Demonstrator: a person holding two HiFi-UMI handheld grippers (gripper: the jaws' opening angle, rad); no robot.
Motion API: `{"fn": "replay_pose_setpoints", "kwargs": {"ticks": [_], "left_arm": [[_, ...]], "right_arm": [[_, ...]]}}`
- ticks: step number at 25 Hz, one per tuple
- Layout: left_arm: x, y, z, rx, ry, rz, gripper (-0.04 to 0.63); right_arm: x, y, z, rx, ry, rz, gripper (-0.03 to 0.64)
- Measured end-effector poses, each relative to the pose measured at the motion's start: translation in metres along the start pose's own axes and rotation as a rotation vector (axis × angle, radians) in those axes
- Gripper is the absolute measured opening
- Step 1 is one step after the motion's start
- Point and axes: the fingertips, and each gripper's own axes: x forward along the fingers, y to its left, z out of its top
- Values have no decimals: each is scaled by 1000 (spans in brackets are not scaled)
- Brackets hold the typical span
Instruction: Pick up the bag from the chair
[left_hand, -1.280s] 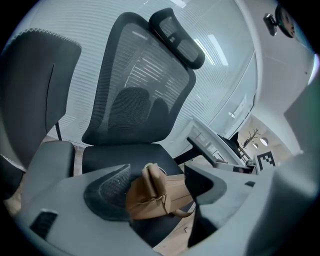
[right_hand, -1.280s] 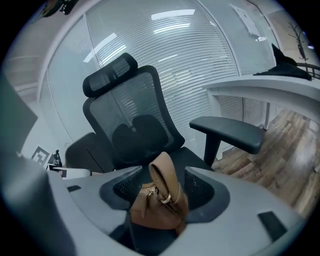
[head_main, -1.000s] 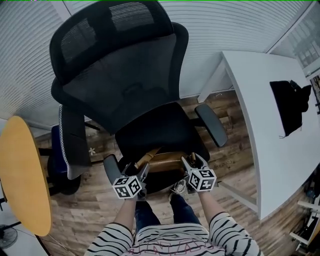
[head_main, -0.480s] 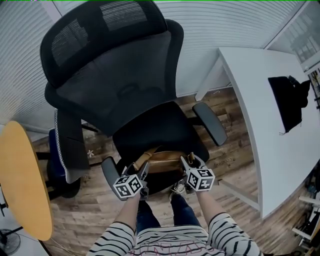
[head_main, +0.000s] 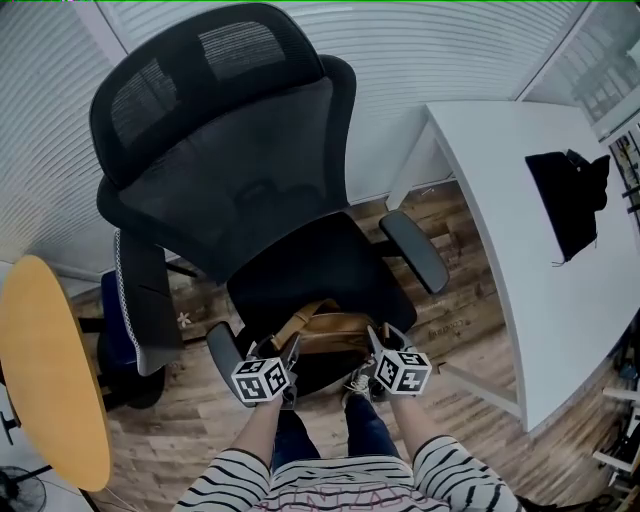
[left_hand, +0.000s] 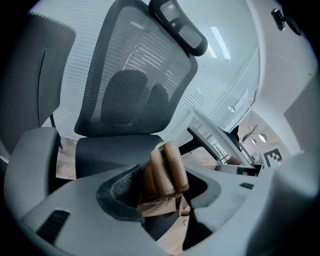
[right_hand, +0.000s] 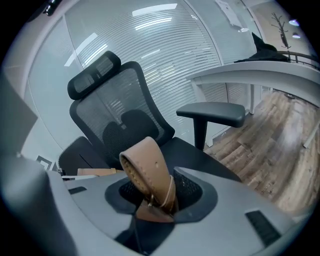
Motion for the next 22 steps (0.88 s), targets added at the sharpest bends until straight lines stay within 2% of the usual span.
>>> {"fn": "replay_pose_setpoints", "kwargs": {"ticks": [5,10,22], "left_arm": [[-8,-19,13,58,8,-41,238],[-21,-37,31,81,-2,-74,235],[-58,-96,92,213,-62,-184,232]], "right_arm": [[-25,1,7,27,-18,-30,155],[-48,8,24,30,-37,-66,153],[-120,32,78,50,-219,-112,150]]}}
